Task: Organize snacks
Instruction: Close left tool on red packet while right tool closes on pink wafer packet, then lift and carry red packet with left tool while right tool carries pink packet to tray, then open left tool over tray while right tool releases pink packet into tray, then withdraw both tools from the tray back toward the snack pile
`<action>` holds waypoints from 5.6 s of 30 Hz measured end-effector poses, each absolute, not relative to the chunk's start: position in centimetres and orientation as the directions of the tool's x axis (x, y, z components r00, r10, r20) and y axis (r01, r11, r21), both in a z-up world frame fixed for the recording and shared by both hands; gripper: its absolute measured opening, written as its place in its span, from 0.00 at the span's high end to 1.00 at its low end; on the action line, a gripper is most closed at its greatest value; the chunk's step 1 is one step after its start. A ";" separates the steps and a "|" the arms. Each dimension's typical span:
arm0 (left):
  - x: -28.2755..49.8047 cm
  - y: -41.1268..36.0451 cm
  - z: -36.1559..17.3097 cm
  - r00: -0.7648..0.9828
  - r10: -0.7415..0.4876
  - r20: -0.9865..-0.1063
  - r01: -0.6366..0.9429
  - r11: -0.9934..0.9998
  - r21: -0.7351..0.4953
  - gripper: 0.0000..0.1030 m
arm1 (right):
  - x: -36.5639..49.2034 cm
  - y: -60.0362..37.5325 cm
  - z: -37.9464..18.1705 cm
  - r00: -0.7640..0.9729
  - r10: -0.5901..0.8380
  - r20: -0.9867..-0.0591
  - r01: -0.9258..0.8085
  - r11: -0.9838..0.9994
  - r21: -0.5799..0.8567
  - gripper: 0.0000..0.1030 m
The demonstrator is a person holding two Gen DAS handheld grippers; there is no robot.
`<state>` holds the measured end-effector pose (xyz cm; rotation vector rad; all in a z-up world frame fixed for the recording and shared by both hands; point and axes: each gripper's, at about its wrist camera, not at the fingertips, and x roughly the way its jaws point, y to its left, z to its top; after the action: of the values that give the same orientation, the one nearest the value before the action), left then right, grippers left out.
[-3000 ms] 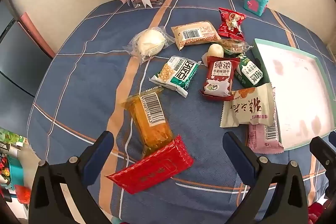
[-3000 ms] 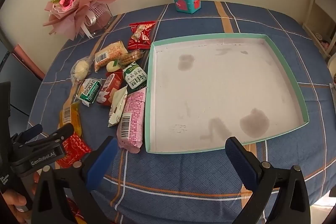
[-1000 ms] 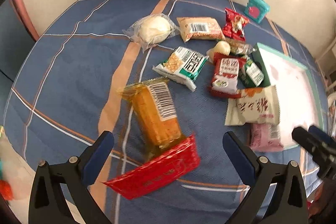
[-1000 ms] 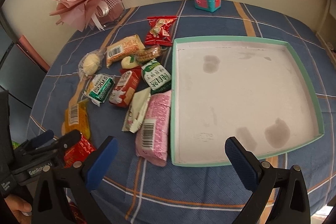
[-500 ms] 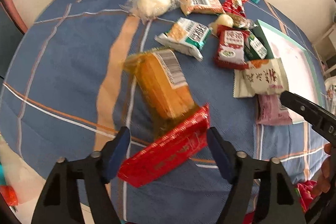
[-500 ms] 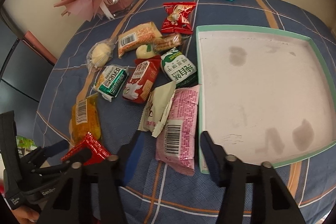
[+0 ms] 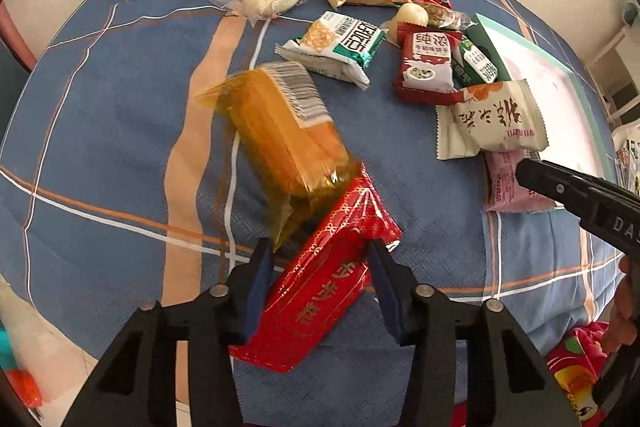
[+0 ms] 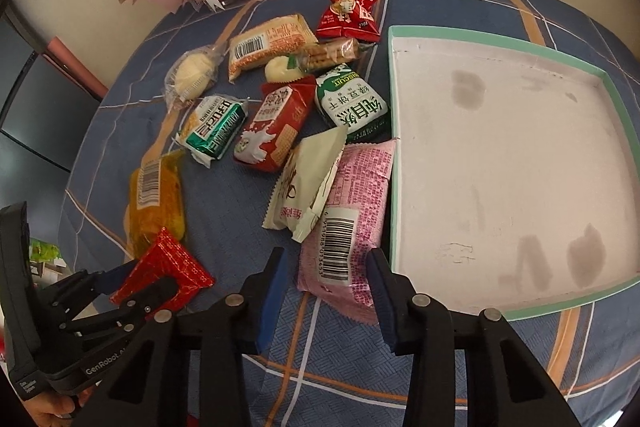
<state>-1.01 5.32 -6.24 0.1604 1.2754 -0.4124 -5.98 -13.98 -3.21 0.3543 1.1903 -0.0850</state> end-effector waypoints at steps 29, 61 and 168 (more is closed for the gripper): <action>-0.7 5.2 -4.4 0.214 -0.291 -0.933 0.388 0.902 -0.192 0.82 | -4.1 -11.4 -4.9 0.302 -0.029 -0.953 0.137 0.991 0.014 0.58; 0.8 1.8 8.8 0.384 -0.301 -0.873 0.325 0.929 -0.178 0.91 | -8.3 -16.5 2.1 0.492 0.104 -0.864 0.255 0.932 0.258 0.65; 1.8 -17.2 -1.3 0.445 -0.020 -0.895 0.314 0.940 0.135 0.15 | -10.4 -35.5 -2.5 0.403 -0.152 -0.902 0.597 0.791 0.134 0.00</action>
<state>1.81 -17.25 -1.27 0.3007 1.0942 -0.2103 -10.43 -35.52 -2.47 0.4822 1.0580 -0.4966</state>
